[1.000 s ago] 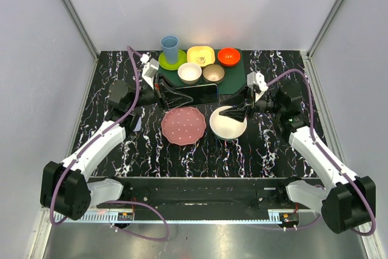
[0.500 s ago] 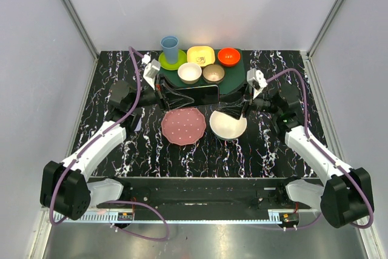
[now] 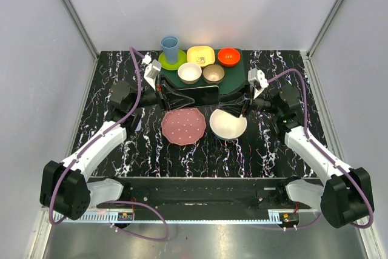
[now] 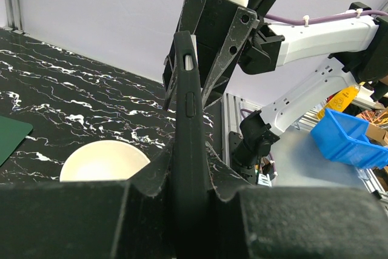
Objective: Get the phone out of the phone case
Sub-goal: Remove the phone case from the phone.
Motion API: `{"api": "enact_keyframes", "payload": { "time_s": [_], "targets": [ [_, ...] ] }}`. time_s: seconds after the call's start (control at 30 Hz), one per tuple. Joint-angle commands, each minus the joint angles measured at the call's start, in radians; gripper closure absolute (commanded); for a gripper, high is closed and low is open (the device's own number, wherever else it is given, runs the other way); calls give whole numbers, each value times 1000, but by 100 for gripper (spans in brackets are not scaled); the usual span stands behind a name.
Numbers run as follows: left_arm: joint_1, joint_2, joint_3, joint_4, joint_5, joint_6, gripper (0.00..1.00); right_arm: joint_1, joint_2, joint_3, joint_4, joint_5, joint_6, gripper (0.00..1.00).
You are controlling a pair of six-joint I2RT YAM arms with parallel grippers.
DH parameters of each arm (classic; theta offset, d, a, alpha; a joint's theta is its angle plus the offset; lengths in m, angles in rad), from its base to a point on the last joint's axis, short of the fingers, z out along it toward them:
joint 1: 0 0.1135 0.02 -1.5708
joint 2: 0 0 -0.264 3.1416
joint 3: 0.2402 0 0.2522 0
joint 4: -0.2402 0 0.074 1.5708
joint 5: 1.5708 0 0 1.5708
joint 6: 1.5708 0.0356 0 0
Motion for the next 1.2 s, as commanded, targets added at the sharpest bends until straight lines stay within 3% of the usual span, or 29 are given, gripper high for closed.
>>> {"api": "enact_keyframes", "payload": {
  "time_s": [0.0,0.5,0.77,1.0,1.17],
  "targets": [
    [-7,-12,12,81,-17,6,100,8,-12,-6,56,-2,-13,63],
    [-18,-3,14,72,-6,20,100,6,-11,-29,168,-57,45,62],
    [-20,0,22,69,0,16,100,8,-15,-72,222,-94,-33,85],
    [-23,8,29,70,6,6,100,8,-32,-84,208,-75,-105,92],
    [-26,13,37,73,17,-6,100,8,-43,-101,190,-55,-171,92]
  ]
}}
